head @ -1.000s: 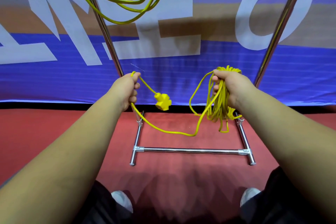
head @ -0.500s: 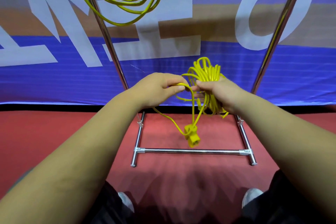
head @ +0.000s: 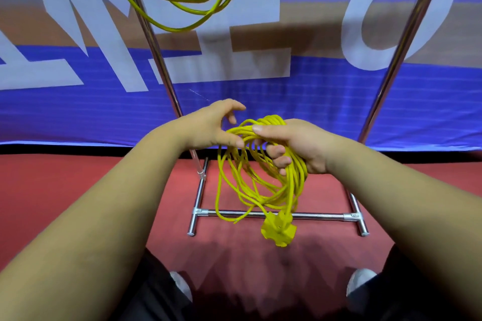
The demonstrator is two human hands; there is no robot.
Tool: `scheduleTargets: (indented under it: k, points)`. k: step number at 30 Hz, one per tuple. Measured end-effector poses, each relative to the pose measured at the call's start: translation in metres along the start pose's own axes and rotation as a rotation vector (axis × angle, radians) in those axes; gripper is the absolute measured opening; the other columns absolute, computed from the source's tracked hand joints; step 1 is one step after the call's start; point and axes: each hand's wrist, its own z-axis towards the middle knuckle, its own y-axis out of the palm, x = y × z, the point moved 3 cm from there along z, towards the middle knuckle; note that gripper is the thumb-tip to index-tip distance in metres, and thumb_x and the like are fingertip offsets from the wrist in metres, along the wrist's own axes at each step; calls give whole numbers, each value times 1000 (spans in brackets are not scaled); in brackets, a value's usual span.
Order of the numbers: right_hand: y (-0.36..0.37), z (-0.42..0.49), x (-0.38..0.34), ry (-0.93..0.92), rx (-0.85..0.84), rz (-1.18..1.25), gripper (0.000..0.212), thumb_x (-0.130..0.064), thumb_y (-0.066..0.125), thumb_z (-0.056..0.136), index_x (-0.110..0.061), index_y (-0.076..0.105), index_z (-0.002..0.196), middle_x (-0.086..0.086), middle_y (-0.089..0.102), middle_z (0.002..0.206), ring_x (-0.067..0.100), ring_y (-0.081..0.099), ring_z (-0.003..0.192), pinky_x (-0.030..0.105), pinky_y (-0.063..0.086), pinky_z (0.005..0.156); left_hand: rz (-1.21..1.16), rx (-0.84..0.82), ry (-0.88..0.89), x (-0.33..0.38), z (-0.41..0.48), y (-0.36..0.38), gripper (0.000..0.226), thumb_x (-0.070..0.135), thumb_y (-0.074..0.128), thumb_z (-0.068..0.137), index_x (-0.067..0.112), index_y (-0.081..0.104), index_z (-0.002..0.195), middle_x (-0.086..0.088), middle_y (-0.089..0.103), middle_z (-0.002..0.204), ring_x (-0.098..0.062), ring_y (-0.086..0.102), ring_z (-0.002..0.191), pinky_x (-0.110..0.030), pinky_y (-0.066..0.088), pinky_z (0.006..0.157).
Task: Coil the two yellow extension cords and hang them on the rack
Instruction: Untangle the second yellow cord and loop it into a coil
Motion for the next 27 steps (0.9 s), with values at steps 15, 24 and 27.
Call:
scheduleTargets:
  k: [15,24,27]
  points:
    - [-20,-24,-29,49,-74,-148,21,-32,77,89,-17,63,94,-2,40,57,13,37,42,29,45,52,-496,83,58,50,12,33,23,12,82,76,7,59,79,-2,58,70,-15,62,66,-37,58,65]
    - [-32,-48,-55,-462,256,-291,22,-12,81,91,-12,67,109,5,64,73,22,63,60,32,54,56,-682,304,-141,75,16,7,14,4,67,85,-3,65,96,-22,57,62,-26,59,44,-31,49,46]
    - [-35,-56,-55,-545,408,-419,47,-13,91,83,-21,65,121,5,71,81,23,72,72,39,60,62,-836,402,-170,78,15,-8,5,3,65,86,2,66,91,-16,47,56,-25,57,43,-32,45,49]
